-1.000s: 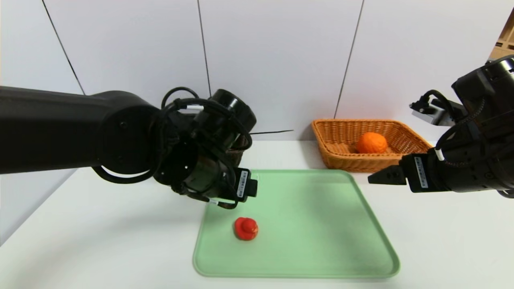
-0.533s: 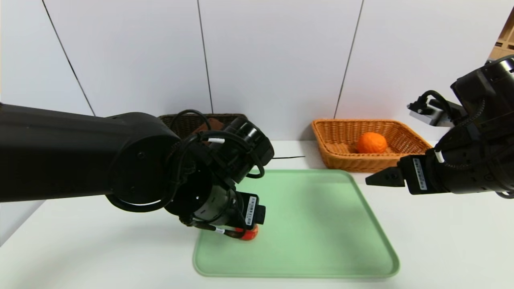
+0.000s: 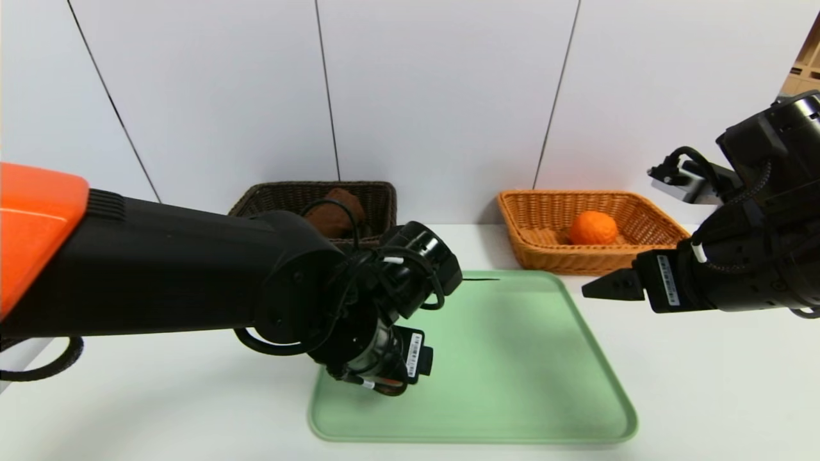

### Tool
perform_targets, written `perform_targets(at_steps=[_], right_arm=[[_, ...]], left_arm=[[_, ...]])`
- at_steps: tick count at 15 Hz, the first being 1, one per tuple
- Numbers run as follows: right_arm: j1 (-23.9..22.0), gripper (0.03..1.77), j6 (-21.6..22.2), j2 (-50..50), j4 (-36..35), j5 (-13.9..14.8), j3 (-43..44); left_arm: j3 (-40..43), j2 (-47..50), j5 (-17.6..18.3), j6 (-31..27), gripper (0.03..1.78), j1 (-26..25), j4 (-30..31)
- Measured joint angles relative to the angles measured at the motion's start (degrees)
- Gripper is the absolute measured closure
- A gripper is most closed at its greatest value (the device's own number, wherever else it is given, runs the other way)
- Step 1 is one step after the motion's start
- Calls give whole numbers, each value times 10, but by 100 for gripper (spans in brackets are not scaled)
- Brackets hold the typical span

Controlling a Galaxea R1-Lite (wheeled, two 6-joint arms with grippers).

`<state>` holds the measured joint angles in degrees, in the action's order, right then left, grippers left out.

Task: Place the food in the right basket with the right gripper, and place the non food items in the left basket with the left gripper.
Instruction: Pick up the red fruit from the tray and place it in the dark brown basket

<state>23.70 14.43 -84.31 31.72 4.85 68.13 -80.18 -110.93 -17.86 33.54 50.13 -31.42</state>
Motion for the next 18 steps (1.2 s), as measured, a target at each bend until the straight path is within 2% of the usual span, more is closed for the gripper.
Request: perform_targets(at_steps=[8, 9, 11, 14, 16, 18], right_arm=[[0, 9, 0, 1, 1, 1, -1], [0, 9, 0, 2, 1, 1, -1], [-1, 9, 0, 2, 1, 2, -1], [-1, 9, -1, 4, 1, 2, -1], [-1, 9, -1, 4, 0, 2, 0], [-1, 9, -1, 4, 0, 2, 0]], left_arm=[[-2, -31, 4, 3, 12, 1, 22], [-2, -31, 4, 3, 18, 1, 22], [-2, -32, 3, 3, 52, 1, 26], [0, -35, 5, 3, 90, 1, 33], [0, -38, 5, 3, 102, 1, 34], [0, -41, 5, 3, 102, 1, 34]])
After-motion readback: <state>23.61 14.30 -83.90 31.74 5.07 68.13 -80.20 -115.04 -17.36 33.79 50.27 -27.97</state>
